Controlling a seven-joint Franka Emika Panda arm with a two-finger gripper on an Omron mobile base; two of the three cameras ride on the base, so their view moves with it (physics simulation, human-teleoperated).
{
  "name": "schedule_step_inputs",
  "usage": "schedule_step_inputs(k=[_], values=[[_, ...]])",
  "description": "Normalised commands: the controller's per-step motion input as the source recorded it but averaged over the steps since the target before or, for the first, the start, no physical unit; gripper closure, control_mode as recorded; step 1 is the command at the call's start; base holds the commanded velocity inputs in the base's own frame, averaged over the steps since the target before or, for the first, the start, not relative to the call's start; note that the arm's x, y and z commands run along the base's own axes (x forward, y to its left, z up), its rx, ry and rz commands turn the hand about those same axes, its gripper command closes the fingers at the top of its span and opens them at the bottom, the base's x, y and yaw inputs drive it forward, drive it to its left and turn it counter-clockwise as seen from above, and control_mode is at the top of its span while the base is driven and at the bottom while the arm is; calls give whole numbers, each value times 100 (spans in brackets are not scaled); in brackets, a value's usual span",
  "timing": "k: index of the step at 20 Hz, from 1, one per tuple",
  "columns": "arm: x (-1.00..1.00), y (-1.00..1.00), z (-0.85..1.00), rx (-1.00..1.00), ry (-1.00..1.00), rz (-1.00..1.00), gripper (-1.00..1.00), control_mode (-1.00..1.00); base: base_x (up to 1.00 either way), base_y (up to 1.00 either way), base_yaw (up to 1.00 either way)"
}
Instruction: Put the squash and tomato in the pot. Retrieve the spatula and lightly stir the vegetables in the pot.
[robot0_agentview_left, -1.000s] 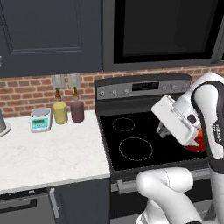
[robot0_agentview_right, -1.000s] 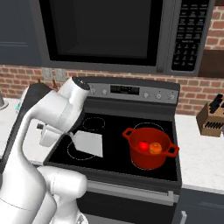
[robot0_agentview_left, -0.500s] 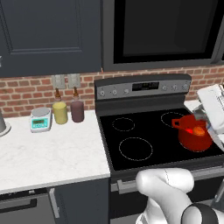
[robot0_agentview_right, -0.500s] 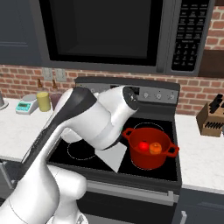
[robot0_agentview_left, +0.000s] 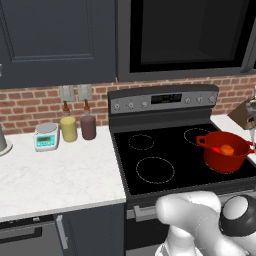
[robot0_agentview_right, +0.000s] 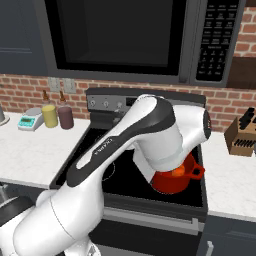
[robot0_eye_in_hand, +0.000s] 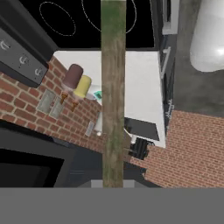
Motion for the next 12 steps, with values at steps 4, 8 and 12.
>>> schedule_step_inputs(k=[4, 8, 12], values=[[95, -47, 7, 29, -1, 0, 100, -100, 0, 0, 0], [88, -42, -5, 25, 0, 0, 100, -100, 0, 0, 0], [63, -57, -1, 17, -2, 0, 100, -100, 0, 0, 0]])
